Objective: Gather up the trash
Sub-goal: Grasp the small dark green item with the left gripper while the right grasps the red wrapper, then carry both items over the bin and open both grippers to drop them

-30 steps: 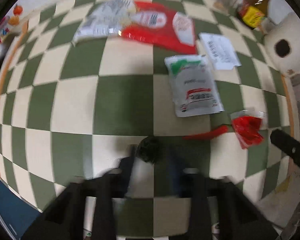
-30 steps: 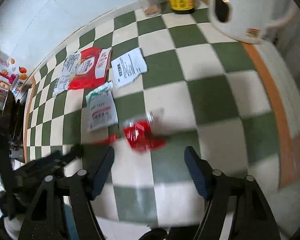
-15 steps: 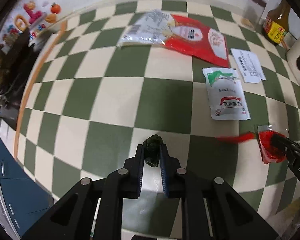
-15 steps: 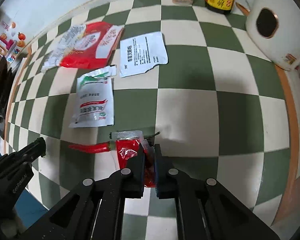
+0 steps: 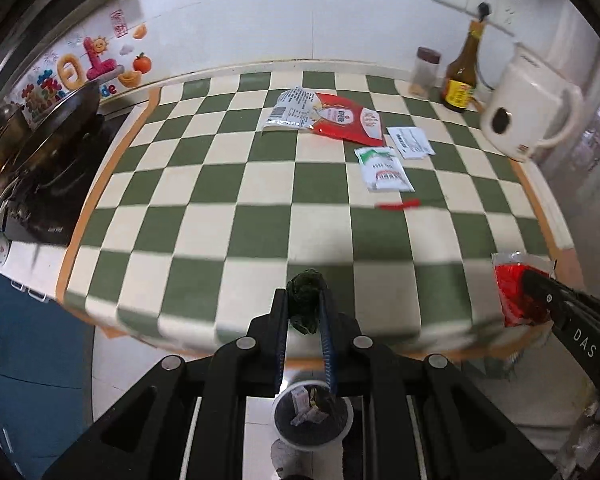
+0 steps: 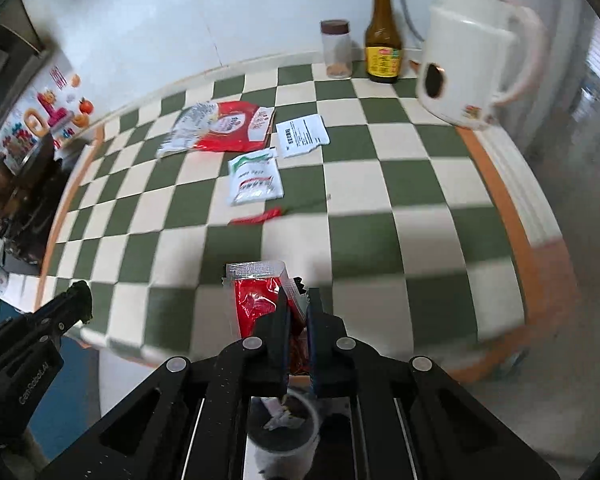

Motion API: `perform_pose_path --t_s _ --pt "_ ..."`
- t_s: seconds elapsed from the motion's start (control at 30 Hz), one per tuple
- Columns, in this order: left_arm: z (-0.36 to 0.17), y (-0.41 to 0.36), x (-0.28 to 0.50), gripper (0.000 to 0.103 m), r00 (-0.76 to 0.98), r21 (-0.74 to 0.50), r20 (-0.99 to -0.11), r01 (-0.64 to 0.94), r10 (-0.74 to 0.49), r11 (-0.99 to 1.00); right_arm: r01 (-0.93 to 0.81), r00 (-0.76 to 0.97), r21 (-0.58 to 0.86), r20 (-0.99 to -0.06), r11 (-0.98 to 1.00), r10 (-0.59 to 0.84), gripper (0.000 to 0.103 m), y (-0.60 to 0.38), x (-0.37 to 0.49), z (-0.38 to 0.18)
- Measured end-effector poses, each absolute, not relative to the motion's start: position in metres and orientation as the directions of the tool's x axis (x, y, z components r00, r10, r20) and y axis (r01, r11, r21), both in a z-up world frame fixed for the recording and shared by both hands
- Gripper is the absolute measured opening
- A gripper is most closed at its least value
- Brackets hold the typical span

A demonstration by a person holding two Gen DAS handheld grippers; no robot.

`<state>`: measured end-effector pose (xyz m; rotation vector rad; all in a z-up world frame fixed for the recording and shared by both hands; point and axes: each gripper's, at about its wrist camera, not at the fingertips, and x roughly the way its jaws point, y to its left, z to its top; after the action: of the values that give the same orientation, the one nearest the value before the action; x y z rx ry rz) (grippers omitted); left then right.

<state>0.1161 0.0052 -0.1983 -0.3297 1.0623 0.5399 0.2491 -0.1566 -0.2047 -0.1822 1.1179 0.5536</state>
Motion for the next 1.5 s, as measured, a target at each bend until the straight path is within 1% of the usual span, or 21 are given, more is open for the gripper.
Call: perform_pose_path --t_s 0.13,0.23,0.37,0.47,0.67,0.9,1.07,1.2,1.27,1.4,1.43,1.47,1.5 --pt "-0.195 -0.01 0.066 0.012 0.391 -0.021 -0.892 -0.539 0.228 0.842 -0.47 0.341 0.149 -0.878 0.87 0.335 0.007 -0.186 0.179 -0.189" --pt "-0.207 -0.022 0.037 0.012 0.368 -0.03 -0.909 -0.524 0.194 0.851 -0.442 0.322 0.171 -0.886 0.881 0.334 0.007 -0.205 0.134 -0.192" --pt "-0.243 -0.038 0.013 0.012 0.304 -0.036 -0.942 -0.513 0.142 0.858 -0.432 0.277 0.173 -0.908 0.885 0.313 0.007 -0.223 0.093 -0.213" --pt "-0.28 -0.048 0.004 0.012 0.246 -0.043 -0.964 -0.518 0.101 0.854 -0.423 0.23 0.169 -0.93 0.89 0.286 0.007 -0.236 0.072 -0.243" --pt "-0.375 -0.059 -0.002 0.012 0.11 -0.037 -0.993 -0.55 0.029 0.834 -0.413 0.098 0.164 -0.97 0.896 0.222 0.007 -0.249 0.059 -0.337" --pt "-0.517 -0.061 -0.008 0.012 -0.01 -0.058 -0.997 -0.598 -0.08 0.8 -0.387 -0.058 0.177 -0.984 0.905 0.168 0.007 -0.265 0.057 -0.481" --pt "-0.597 -0.065 -0.011 0.012 -0.073 -0.047 -0.991 -0.606 -0.114 0.794 -0.344 -0.136 0.192 -0.979 0.919 0.154 0.007 -0.269 0.051 -0.575" --pt "-0.645 -0.066 -0.012 0.013 -0.123 -0.038 -0.982 -0.604 -0.141 0.796 -0.302 -0.206 0.211 -0.967 0.93 0.152 0.007 -0.269 0.047 -0.648" --pt "-0.658 -0.062 -0.016 0.017 -0.135 -0.039 -0.979 -0.608 -0.152 0.793 -0.286 -0.23 0.208 -0.963 0.935 0.143 0.007 -0.269 0.046 -0.678" --pt "-0.683 -0.058 -0.02 0.018 -0.148 -0.042 -0.975 -0.605 -0.165 0.795 -0.292 -0.267 0.208 -0.955 0.934 0.129 0.008 -0.262 0.044 -0.721" --pt "-0.685 -0.054 -0.021 0.021 -0.146 -0.04 -0.976 -0.609 -0.161 0.792 -0.294 -0.274 0.202 -0.954 0.934 0.121 0.008 -0.259 0.044 -0.727" --pt "-0.687 -0.051 -0.022 0.024 -0.144 -0.039 -0.977 -0.61 -0.159 0.792 -0.291 -0.277 0.196 -0.954 0.936 0.114 0.011 -0.258 0.046 -0.733" --pt "-0.688 -0.047 -0.023 0.039 -0.143 -0.032 -0.978 -0.613 -0.151 0.789 -0.292 -0.284 0.192 -0.953 0.937 0.107 0.012 -0.257 0.047 -0.739"
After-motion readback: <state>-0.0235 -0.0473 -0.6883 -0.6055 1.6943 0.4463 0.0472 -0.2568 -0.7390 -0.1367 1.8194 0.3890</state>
